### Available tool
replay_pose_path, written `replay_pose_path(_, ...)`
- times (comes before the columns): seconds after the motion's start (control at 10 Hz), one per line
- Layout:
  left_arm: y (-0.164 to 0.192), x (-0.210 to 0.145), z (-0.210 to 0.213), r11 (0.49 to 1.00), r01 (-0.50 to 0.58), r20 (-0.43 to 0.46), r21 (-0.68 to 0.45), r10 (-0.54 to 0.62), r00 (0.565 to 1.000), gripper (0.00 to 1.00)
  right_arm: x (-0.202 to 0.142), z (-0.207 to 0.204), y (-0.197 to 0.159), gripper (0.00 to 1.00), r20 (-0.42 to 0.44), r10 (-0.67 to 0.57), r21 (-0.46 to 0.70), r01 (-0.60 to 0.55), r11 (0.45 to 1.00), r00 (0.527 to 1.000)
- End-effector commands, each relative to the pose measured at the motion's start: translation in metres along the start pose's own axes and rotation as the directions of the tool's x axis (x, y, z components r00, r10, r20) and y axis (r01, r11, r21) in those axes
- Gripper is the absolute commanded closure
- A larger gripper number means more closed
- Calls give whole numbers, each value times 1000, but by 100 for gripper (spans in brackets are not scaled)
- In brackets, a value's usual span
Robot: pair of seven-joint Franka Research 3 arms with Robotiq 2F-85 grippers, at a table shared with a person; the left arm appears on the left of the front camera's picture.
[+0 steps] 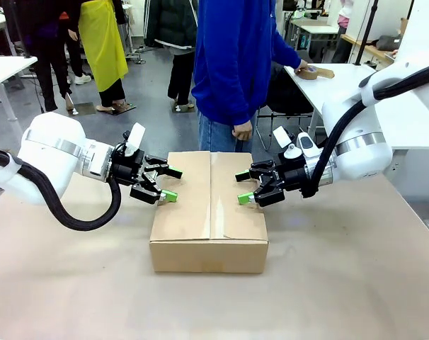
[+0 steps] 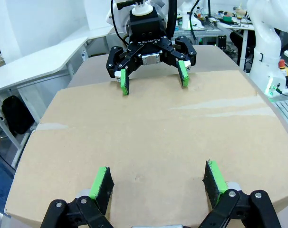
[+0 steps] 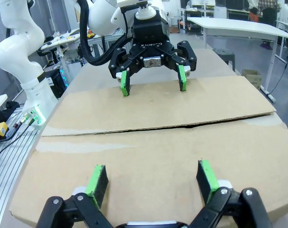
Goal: Pack the gift set into the box.
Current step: Press and hold the closed box until the human finishes sealing it.
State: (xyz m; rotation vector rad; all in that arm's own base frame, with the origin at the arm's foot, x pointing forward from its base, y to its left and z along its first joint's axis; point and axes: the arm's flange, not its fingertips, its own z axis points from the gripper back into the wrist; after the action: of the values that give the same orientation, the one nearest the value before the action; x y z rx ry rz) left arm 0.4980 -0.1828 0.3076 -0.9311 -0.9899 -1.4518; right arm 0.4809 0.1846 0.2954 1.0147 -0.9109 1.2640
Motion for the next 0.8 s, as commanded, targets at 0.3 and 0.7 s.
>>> replay_pose_path(0.3, -1, -2, 1, 1000, 10, 2, 0, -10, 1000, 0, -1, -3, 0, 0, -7, -4, -7, 4, 1000, 1000)
replay_pose_path(0.7, -1, -2, 1, 1000, 10, 2, 0, -10, 1000, 0, -1, -3, 0, 0, -7, -4, -7, 4, 1000, 1000)
